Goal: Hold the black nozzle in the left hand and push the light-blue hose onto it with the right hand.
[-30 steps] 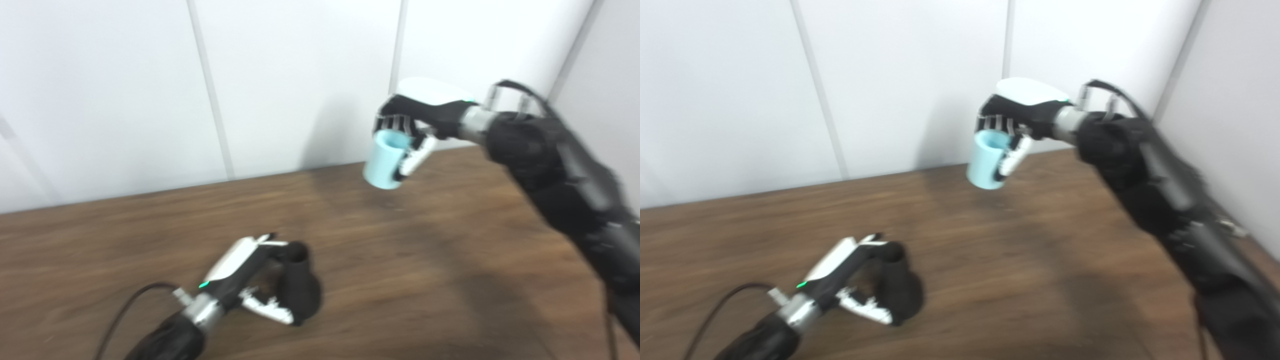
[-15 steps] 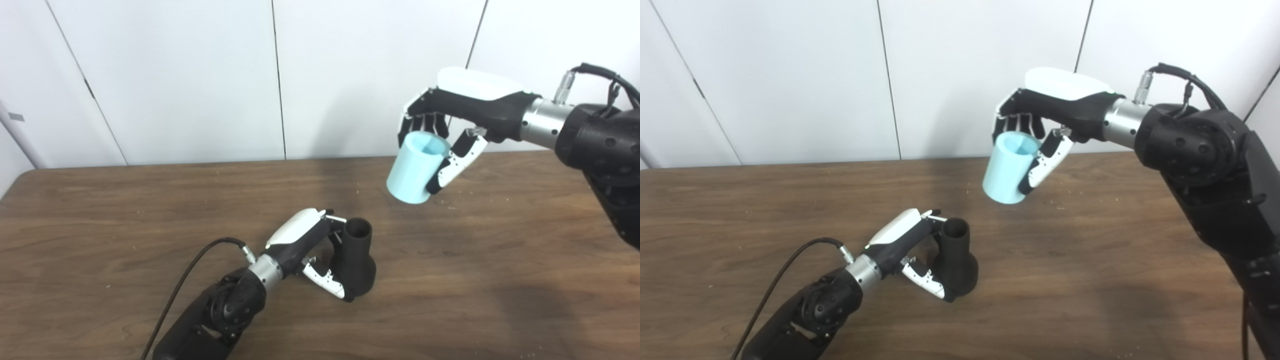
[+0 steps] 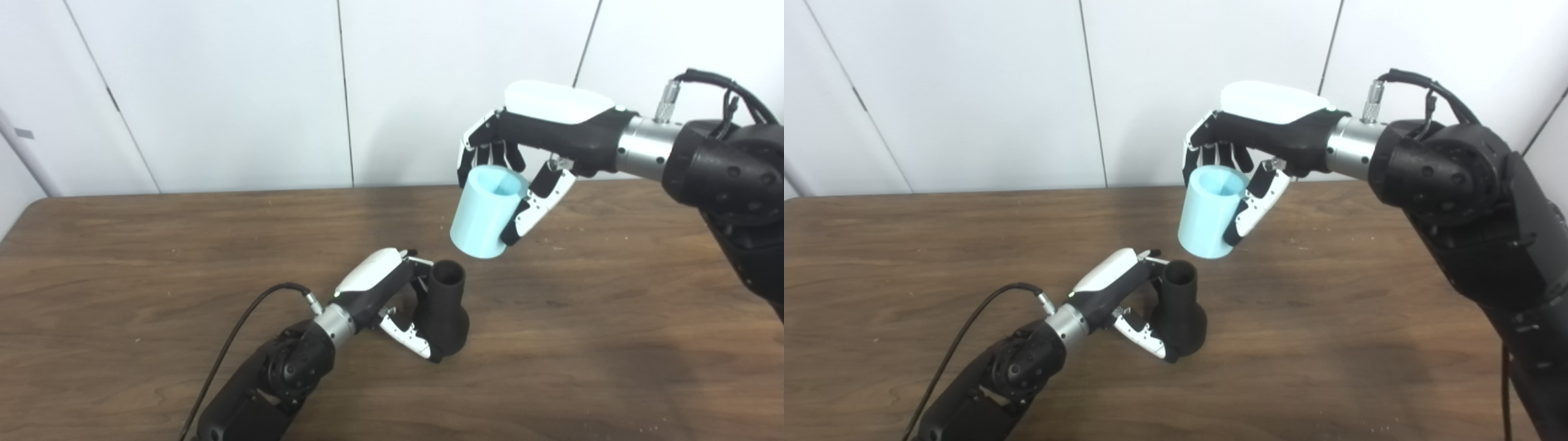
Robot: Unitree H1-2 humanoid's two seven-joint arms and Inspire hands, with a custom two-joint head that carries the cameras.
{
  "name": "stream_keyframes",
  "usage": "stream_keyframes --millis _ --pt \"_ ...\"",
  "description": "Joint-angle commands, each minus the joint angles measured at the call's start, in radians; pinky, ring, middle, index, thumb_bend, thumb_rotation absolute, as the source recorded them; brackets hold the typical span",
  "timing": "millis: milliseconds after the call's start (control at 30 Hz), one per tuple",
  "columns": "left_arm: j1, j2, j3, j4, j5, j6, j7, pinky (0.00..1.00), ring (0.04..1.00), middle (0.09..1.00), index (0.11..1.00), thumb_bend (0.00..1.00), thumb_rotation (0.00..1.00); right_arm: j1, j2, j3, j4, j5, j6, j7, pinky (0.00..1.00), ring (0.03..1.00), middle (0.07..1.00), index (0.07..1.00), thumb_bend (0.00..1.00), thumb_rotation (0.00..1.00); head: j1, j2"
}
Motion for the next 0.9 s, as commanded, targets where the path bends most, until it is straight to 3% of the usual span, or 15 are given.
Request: stream_keyframes --millis 0,100,367,633,867 --pt "0.052 -0.013 -0.060 0.042 0.038 0.049 -0.089 1.00 0.614 0.517 0.467 0.52 0.00 -0.055 0.001 -0.012 -0.027 -0.008 -0.003 -0.014 0.33 0.425 0.473 0.531 0.50 0.00 0.041 -0.003" --pt "0.059 -0.016 -0.062 0.029 0.040 0.056 -0.090 1.00 0.611 0.516 0.468 0.52 0.00 -0.051 0.015 -0.009 -0.019 -0.002 -0.006 -0.017 0.33 0.427 0.473 0.531 0.50 0.00 0.081 -0.011" --pt "0.073 -0.012 -0.054 0.015 0.048 0.063 -0.088 1.00 0.615 0.519 0.465 0.52 0.00 -0.048 0.047 -0.003 0.002 -0.010 -0.016 -0.026 0.32 0.416 0.476 0.535 0.50 0.00 0.106 -0.021" --pt "0.084 0.000 -0.047 -0.013 0.053 0.085 -0.090 1.00 0.617 0.521 0.464 0.52 0.00 -0.053 0.069 0.001 0.013 -0.023 -0.017 -0.027 0.33 0.410 0.474 0.538 0.50 0.00 0.085 -0.023" --pt "0.099 0.019 -0.031 -0.029 0.041 0.074 -0.089 1.00 0.609 0.521 0.464 0.52 0.00 -0.051 0.077 0.006 0.014 -0.030 -0.026 -0.027 0.32 0.422 0.477 0.532 0.50 0.00 0.007 -0.022"
